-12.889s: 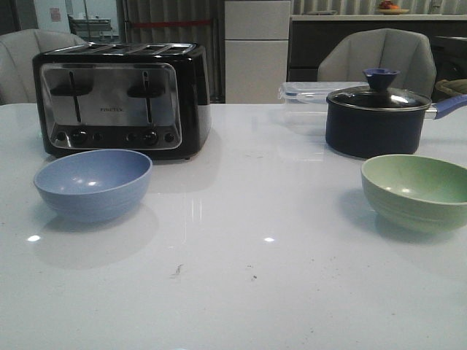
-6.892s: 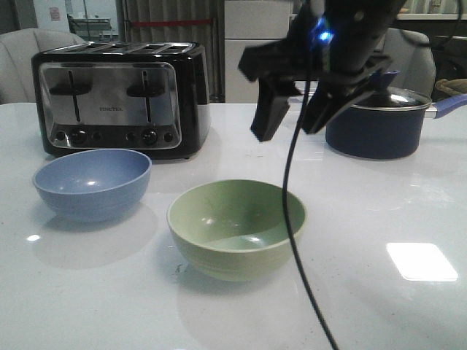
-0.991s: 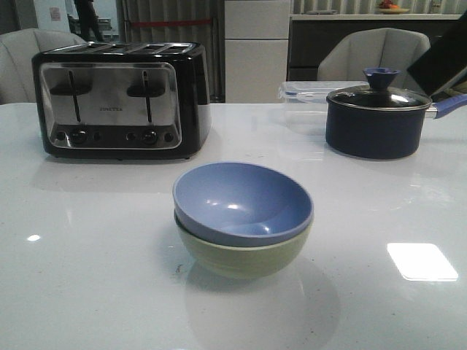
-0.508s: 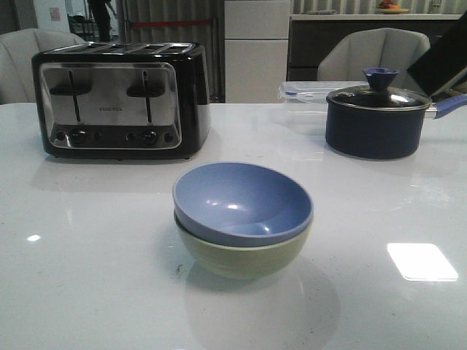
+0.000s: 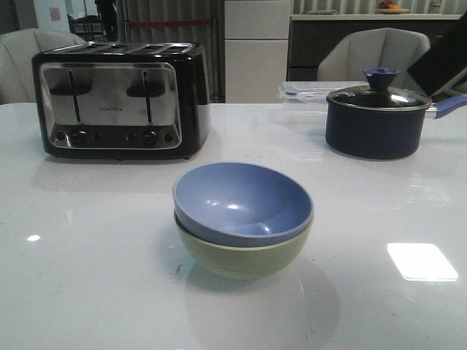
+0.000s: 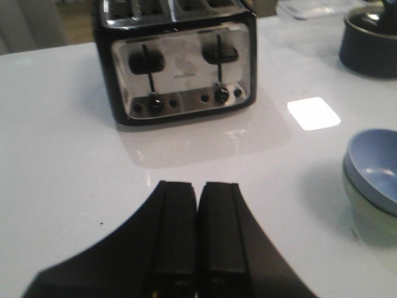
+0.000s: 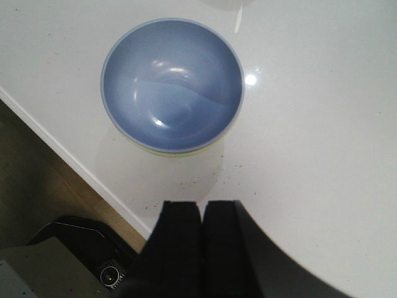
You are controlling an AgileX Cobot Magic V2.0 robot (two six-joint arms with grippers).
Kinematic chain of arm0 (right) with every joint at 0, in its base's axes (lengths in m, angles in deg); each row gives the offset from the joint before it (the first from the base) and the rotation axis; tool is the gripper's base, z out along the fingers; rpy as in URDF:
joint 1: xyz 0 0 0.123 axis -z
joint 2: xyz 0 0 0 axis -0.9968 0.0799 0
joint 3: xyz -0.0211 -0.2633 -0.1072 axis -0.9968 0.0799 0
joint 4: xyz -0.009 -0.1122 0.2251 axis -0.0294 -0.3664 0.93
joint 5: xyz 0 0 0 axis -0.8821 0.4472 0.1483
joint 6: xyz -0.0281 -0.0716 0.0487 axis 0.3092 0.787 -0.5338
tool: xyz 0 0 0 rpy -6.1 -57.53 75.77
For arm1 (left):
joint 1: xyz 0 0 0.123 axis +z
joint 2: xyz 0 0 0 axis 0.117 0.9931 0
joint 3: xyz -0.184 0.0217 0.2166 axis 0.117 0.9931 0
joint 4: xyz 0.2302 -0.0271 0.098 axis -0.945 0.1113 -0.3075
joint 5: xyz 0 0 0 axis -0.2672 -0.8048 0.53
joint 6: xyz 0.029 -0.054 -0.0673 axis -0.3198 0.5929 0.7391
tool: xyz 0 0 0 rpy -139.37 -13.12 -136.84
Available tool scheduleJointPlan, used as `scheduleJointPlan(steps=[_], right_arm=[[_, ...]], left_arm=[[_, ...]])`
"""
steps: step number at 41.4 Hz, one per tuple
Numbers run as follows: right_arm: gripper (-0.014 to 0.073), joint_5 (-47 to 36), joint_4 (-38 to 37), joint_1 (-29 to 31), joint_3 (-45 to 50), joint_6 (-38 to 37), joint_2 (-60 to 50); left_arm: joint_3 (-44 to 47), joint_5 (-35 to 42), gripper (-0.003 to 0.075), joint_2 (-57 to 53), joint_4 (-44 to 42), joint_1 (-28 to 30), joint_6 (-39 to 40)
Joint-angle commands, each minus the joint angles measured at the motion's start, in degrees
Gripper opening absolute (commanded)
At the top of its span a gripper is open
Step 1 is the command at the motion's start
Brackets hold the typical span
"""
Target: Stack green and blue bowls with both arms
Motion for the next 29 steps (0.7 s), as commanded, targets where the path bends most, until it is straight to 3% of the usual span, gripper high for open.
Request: scheduleJointPlan(steps=[1,15,21,29], right_arm=[[0.0052,-3.2,-0.3,0.0,-1.6,0.7,-1.0],[0.0052,-3.2,-0.3,0.0,-1.6,0.7,-1.0],[0.0052,-3.2,-0.3,0.0,-1.6,0.7,-1.0],[0.0052,-3.2,-0.3,0.0,-1.6,0.7,-1.0]], left_arm=[[3.4,8.4,0.0093,-5.7,1.5,3.6,0.5],[16.8,18.7,0.0093,-18.7,1.6,9.0,0.5],[19.0,20.4,0.0093,-19.0,1.6,9.9,0.5],[23.1,28.6,0.0093,-19.0,1.6,9.9,0.5]])
